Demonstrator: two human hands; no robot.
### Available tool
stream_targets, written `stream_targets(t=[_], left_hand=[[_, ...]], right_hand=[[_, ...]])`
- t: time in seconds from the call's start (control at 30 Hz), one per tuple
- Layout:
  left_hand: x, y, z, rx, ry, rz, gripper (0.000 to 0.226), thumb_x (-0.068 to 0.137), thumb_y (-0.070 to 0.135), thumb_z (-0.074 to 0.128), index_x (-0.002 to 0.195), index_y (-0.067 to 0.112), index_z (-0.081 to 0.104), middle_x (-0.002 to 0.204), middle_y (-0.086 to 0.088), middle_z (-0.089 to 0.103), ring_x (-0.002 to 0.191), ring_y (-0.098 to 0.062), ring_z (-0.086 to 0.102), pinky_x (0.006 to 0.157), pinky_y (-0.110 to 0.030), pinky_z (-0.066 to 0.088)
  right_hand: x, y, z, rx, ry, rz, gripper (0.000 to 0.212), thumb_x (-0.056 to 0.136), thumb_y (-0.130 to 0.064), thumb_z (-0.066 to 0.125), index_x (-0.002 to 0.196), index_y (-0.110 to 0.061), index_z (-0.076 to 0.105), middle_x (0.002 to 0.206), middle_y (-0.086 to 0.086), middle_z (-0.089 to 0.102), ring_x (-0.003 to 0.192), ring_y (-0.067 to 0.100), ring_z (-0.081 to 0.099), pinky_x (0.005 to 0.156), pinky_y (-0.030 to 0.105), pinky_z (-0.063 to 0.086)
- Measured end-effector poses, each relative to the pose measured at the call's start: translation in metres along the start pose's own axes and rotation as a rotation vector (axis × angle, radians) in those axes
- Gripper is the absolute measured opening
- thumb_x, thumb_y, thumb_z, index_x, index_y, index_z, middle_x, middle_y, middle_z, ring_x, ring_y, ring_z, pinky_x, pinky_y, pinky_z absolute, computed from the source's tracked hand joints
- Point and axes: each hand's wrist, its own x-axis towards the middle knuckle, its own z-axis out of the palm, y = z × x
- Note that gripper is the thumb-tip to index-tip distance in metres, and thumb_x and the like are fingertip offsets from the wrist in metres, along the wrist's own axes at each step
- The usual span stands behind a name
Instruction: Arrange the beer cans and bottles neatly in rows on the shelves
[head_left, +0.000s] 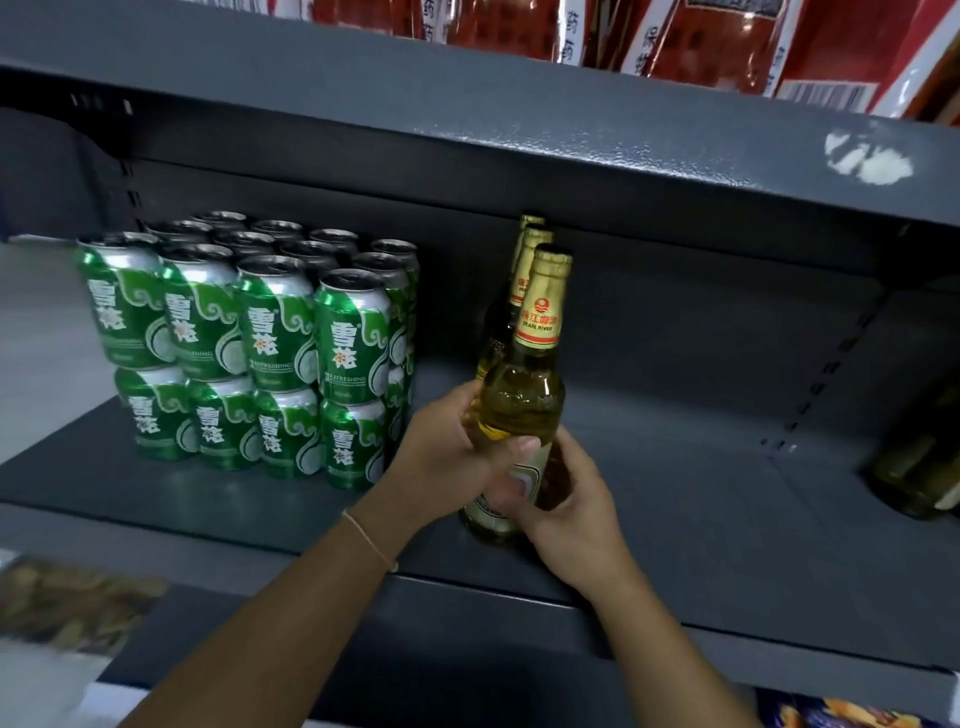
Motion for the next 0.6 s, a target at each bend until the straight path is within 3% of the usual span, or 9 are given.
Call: stream_targets(t=[0.07,0.13,0.3,0.47,0.6], left_hand=[[-0.001,-0.001,-0.001,0.005,0.025,0.013,0.041,0.076,0.020,0.081,0.112,0.025,0.064,0.101,0.010,0.074,0.096,-0.005,0.069,0.091,-0.035,0.055],[-0.002,-0.003,-0.003,0.017,0.042,0.022,0.046,0.074,0.024,0.083,0.116,0.025,0.062,0.103,0.010,0.073,0.096,-0.003,0.068,0.089,-0.030,0.055],[-0.009,-0.019,-0.008,-0.072,0.005,-0.049,0.054,0.074,0.018,0.082,0.120,0.029,0.055,0.110,0.010,0.069,0.101,0.000,0.065,0.081,-0.014,0.051],[-0.019,-0.041,-0.007,-0.075,-0.066,-0.109,0.056,0.076,0.018,0.081,0.126,0.024,0.055,0.116,0.008,0.068,0.106,-0.002,0.065,0.083,-0.015,0.050],[-0.025,-0.049,-0.004,-0.009,-0.056,-0.121,0.052,0.075,0.026,0.081,0.116,0.041,0.053,0.112,0.020,0.065,0.104,0.009,0.061,0.080,-0.007,0.046]], right_hand=[[-0.004,0.004,0.003,-0.059,0.039,0.008,0.071,0.066,-0.039,0.087,0.129,-0.044,0.054,0.118,-0.008,0.066,0.109,0.007,0.064,0.093,0.033,0.055],[-0.009,0.010,0.007,-0.078,0.031,0.033,0.060,0.067,-0.029,0.089,0.119,-0.040,0.060,0.108,-0.013,0.071,0.101,0.002,0.066,0.090,0.032,0.056],[-0.011,0.018,0.012,-0.074,0.022,0.058,0.062,0.069,-0.011,0.087,0.111,-0.046,0.058,0.106,-0.017,0.071,0.100,-0.002,0.066,0.091,0.023,0.054],[-0.011,0.018,0.013,-0.031,0.016,0.059,0.063,0.073,-0.006,0.084,0.125,-0.033,0.059,0.110,-0.016,0.071,0.104,-0.002,0.065,0.094,0.021,0.053],[-0.012,0.020,0.013,-0.012,0.007,0.050,0.065,0.075,-0.007,0.084,0.131,-0.025,0.057,0.115,-0.016,0.070,0.108,-0.003,0.064,0.098,0.022,0.051]])
